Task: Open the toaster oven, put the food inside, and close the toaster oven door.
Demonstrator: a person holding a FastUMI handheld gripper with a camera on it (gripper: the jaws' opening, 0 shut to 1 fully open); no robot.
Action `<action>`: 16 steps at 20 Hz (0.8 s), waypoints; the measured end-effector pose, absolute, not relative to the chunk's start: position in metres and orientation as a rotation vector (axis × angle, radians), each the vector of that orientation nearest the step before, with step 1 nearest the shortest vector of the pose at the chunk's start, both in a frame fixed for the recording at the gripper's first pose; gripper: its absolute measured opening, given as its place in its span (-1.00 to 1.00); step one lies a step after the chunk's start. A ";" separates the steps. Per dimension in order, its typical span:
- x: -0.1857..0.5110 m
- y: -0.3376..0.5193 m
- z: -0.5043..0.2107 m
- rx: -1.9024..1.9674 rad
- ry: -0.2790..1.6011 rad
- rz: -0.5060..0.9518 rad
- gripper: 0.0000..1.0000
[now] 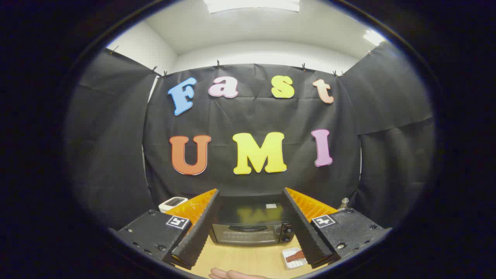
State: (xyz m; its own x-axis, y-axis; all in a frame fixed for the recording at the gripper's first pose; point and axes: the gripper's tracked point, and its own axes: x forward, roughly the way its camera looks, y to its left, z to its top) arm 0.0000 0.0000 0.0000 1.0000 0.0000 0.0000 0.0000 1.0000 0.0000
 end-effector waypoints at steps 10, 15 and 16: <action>0.008 -0.006 -0.021 -0.003 0.030 -0.005 1.00; 0.022 -0.013 -0.034 -0.012 0.050 -0.022 1.00; 0.028 -0.013 -0.040 -0.016 0.057 -0.025 1.00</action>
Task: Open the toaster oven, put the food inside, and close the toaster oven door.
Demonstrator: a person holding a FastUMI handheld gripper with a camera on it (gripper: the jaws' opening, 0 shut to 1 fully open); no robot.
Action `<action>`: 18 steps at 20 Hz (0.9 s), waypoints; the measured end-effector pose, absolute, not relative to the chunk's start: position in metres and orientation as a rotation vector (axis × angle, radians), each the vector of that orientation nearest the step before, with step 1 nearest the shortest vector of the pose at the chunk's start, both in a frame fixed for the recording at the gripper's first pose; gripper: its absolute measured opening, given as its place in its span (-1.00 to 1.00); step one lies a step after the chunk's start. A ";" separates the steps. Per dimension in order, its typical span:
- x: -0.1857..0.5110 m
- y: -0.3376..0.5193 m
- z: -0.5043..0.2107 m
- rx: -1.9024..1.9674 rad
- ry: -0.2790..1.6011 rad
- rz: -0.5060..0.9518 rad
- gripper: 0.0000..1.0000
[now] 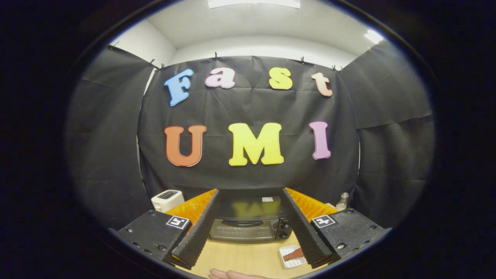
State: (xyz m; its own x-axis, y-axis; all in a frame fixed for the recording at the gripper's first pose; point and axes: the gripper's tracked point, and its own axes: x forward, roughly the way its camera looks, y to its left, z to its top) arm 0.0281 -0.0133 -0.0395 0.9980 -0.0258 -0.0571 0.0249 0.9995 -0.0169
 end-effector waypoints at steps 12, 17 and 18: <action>0.154 -0.002 -0.162 -0.084 0.346 -0.017 1.00; 0.189 -0.001 -0.206 -0.107 0.443 -0.033 1.00; 0.193 -0.002 -0.212 -0.103 0.459 -0.038 1.00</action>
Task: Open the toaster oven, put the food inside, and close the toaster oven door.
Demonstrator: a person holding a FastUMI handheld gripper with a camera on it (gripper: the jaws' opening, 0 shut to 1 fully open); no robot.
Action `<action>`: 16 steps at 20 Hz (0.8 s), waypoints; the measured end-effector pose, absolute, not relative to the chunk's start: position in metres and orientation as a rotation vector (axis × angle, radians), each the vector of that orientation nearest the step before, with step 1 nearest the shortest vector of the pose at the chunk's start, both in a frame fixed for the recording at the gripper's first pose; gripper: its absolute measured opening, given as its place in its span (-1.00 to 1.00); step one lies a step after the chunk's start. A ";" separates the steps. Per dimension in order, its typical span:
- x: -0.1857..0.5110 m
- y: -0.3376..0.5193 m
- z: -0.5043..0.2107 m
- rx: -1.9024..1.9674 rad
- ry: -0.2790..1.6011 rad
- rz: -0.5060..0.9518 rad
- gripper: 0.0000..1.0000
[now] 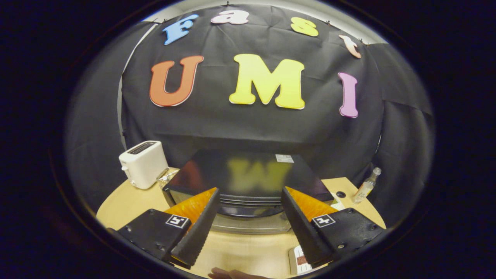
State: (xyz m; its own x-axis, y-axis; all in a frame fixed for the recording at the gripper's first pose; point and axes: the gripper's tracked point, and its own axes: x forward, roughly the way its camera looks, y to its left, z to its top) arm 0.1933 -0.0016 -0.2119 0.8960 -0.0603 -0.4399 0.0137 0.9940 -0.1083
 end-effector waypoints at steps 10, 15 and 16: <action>0.210 0.004 -0.236 -0.053 0.539 0.025 0.99; 0.202 0.005 -0.237 -0.041 0.532 0.024 0.99; 0.196 0.005 -0.238 -0.048 0.530 0.023 0.99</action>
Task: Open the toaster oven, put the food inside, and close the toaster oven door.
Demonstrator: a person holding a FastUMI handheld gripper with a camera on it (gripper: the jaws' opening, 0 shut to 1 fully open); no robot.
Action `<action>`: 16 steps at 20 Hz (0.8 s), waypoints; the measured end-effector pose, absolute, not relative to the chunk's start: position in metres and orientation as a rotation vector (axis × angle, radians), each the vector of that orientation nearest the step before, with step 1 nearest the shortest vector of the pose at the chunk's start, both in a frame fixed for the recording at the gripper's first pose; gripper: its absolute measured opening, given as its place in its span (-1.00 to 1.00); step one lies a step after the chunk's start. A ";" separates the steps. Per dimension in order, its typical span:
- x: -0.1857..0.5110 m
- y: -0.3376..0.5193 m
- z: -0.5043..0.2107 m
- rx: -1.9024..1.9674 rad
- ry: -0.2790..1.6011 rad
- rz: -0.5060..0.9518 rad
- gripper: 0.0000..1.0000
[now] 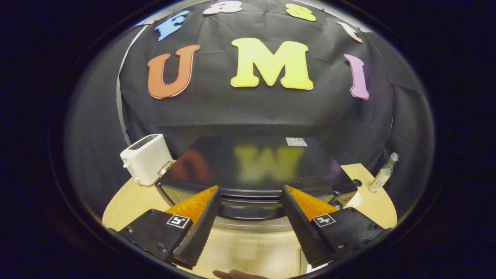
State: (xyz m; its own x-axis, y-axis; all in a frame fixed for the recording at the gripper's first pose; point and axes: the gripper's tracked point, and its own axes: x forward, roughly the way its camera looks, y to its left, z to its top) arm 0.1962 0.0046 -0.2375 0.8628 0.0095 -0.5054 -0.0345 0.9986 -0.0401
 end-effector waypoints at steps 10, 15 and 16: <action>0.099 0.003 -0.272 -0.122 0.555 0.017 0.99; 0.075 0.003 -0.293 -0.126 0.581 0.027 0.99; 0.071 0.003 -0.299 -0.127 0.595 0.033 0.99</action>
State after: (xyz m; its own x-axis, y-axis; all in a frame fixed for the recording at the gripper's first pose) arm 0.0712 0.0031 -0.2987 0.8277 -0.0059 -0.5612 -0.0674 0.9917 -0.1098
